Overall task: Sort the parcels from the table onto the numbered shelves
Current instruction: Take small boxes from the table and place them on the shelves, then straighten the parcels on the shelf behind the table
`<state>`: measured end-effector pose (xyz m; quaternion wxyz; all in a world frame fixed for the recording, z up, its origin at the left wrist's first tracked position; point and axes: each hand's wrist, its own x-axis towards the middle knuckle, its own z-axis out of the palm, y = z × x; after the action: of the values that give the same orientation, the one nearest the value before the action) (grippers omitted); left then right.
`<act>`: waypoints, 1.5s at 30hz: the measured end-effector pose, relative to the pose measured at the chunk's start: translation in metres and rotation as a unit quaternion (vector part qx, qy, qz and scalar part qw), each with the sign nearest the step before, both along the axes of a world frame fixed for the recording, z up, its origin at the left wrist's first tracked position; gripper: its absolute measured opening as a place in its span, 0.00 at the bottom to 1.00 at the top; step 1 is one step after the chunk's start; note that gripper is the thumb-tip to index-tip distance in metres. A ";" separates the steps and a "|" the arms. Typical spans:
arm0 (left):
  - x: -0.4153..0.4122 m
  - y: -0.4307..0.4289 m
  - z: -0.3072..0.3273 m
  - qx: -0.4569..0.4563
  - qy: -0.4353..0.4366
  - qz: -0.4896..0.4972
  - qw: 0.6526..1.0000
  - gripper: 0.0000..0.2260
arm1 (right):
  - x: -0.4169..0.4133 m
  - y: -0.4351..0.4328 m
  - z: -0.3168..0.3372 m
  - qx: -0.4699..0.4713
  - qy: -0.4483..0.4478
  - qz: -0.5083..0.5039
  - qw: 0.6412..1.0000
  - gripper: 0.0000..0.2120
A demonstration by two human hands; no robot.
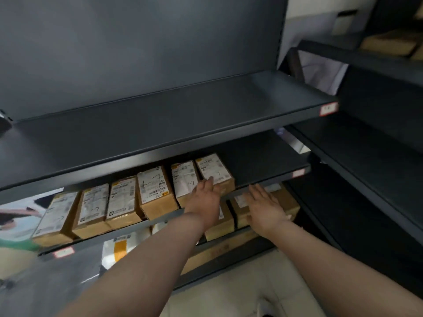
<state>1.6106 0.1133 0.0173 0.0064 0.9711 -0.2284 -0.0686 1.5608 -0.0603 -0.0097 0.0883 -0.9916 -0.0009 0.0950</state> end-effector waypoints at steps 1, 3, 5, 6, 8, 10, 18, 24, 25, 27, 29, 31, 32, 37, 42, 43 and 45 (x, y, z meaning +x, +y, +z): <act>-0.006 -0.001 0.001 -0.001 0.010 -0.023 1.000 0.29 | -0.017 0.001 0.000 -0.004 0.003 -0.017 1.000 0.35; -0.020 -0.004 0.004 -0.002 0.025 -0.081 0.996 0.25 | -0.054 0.002 -0.001 -0.004 -0.003 -0.053 0.999 0.32; -0.034 -0.009 0.006 0.014 0.027 -0.139 0.990 0.24 | -0.093 0.001 -0.001 0.006 -0.001 -0.095 0.995 0.29; -0.042 -0.014 0.007 0.020 0.030 -0.160 0.986 0.23 | -0.112 -0.001 0.000 0.011 0.005 -0.119 0.993 0.29; -0.061 -0.026 0.009 0.021 0.043 -0.190 0.981 0.21 | -0.150 -0.008 0.001 0.015 0.023 -0.168 0.985 0.29; -0.084 -0.043 0.012 0.023 0.062 -0.223 0.973 0.20 | -0.188 -0.015 0.002 0.016 0.045 -0.213 0.976 0.31; -0.207 -0.132 0.020 0.065 0.087 -0.405 0.908 0.23 | -0.356 -0.031 0.007 0.041 0.051 -0.399 0.914 0.30; -0.356 -0.189 0.024 0.066 0.095 -0.542 0.833 0.23 | -0.517 -0.031 0.010 0.040 0.042 -0.532 0.845 0.29; -0.384 -0.196 0.024 0.067 0.093 -0.560 0.821 0.23 | -0.546 -0.029 0.010 0.039 0.040 -0.551 0.833 0.29; -0.444 -0.206 0.023 0.070 0.088 -0.593 0.797 0.22 | -0.608 -0.020 0.010 0.036 0.036 -0.584 0.810 0.28; -0.508 -0.211 0.024 0.080 0.087 -0.623 0.774 0.22 | -0.672 -0.008 0.009 0.038 0.041 -0.617 0.785 0.28; -0.574 -0.214 0.024 0.083 0.082 -0.658 0.744 0.22 | -0.737 0.005 0.008 0.037 0.040 -0.653 0.755 0.29; -0.606 -0.216 0.024 0.079 0.081 -0.676 0.728 0.23 | -0.768 0.010 0.009 0.036 0.035 -0.673 0.738 0.29; -0.758 -0.212 0.028 0.059 0.097 -0.747 0.656 0.22 | -0.907 0.049 0.015 0.027 0.019 -0.764 0.644 0.27; -0.880 -0.199 0.034 0.067 0.103 -0.795 0.594 0.23 | -1.016 0.099 0.025 0.020 0.008 -0.840 0.543 0.27; -0.903 -0.197 0.035 0.068 0.098 -0.804 0.583 0.23 | -1.036 0.110 0.027 0.017 0.001 -0.854 0.521 0.27; -0.945 -0.193 0.037 0.070 0.093 -0.822 0.558 0.22 | -1.072 0.130 0.029 0.011 -0.012 -0.878 0.479 0.26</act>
<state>0.6654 -0.0795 0.0548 -0.0999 0.3485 -0.9198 -0.1500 0.4886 0.0695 0.0193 0.1371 -0.4760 0.8676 -0.0438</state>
